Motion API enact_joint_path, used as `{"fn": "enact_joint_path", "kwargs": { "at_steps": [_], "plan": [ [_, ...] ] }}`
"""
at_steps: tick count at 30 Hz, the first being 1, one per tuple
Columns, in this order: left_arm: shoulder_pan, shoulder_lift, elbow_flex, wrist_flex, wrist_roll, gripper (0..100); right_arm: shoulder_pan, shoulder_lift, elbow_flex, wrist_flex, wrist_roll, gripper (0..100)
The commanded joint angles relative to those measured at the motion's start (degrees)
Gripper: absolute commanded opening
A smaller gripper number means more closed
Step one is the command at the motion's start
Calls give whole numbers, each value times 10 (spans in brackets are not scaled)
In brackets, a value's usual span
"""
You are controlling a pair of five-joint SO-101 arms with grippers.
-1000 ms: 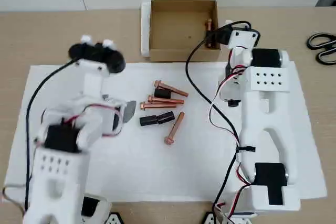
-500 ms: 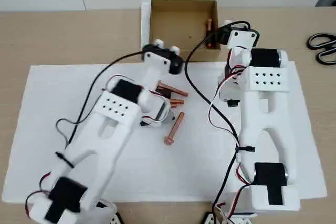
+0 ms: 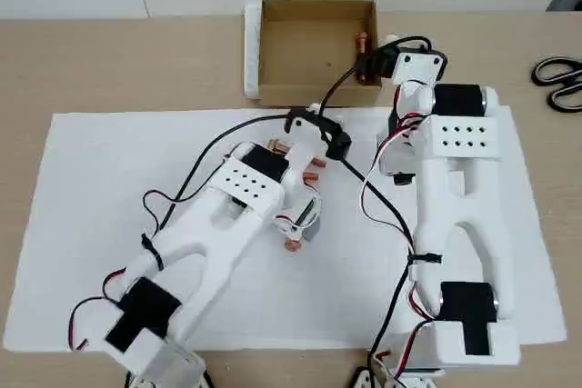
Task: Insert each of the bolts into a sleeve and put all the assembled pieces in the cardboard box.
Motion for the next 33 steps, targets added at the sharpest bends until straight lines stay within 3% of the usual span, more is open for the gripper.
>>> {"fn": "enact_joint_path", "kwargs": {
  "at_steps": [1, 17, 23, 28, 33],
  "plan": [
    [3, 11, -29, -24, 1, 228, 5, -32, -3, -9, 4, 7],
    [4, 55, -29, -42, -1, 100, 5, -32, -3, -9, 4, 7],
    [32, 55, -28, -41, -2, 5, 5, -32, -3, -9, 4, 7],
    [40, 55, -27, -41, -3, 6, 5, -32, -2, -8, 4, 7],
    [41, 38, -37, -14, -87, 6, 5, -32, -2, -8, 4, 7]
  ]
}}
